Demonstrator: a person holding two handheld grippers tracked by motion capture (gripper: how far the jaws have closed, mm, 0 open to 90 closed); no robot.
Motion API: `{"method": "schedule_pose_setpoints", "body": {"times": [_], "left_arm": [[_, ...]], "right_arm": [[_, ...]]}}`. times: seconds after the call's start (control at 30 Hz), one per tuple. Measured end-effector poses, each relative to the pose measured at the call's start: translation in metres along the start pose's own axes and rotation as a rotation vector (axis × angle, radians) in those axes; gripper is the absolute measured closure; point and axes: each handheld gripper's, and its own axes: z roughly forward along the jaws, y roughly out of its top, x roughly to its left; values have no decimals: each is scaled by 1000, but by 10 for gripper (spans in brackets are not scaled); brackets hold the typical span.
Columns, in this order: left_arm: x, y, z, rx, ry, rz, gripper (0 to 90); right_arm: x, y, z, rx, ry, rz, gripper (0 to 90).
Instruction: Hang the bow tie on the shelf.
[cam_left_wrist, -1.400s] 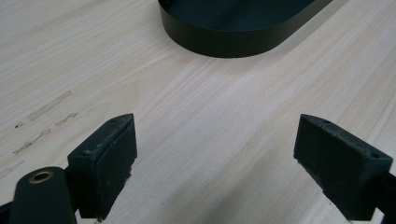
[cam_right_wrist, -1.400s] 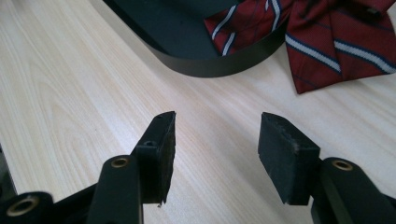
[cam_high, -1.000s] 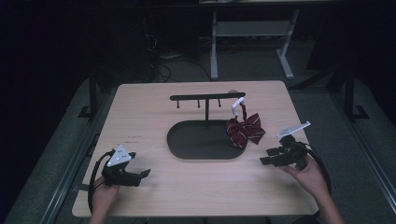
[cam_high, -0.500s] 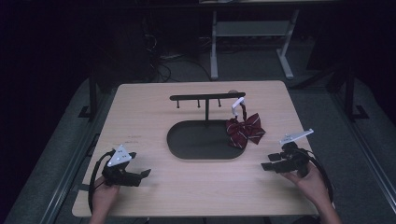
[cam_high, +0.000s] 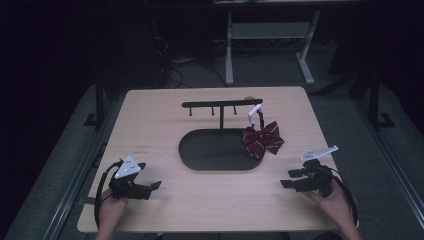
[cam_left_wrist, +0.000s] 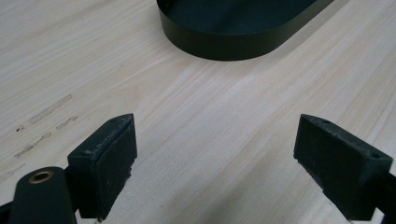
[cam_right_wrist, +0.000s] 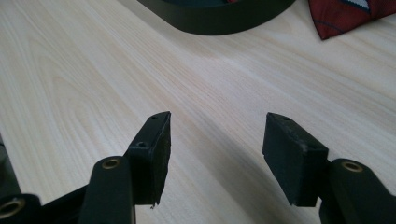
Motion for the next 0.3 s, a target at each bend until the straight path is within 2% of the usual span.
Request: {"method": "schedule_pose_setpoints", "body": {"times": [0.07, 0.17, 0.3], "left_arm": [[0, 0, 0, 0, -1, 0, 132], [0, 0, -1, -2, 0, -1, 132], [0, 1, -1, -5, 1, -1, 132]], "right_arm": [[1, -2, -1, -13, 5, 10, 410], [2, -4, -1, -16, -8, -1, 400], [2, -6, 2, -18, 5, 7, 384]]}}
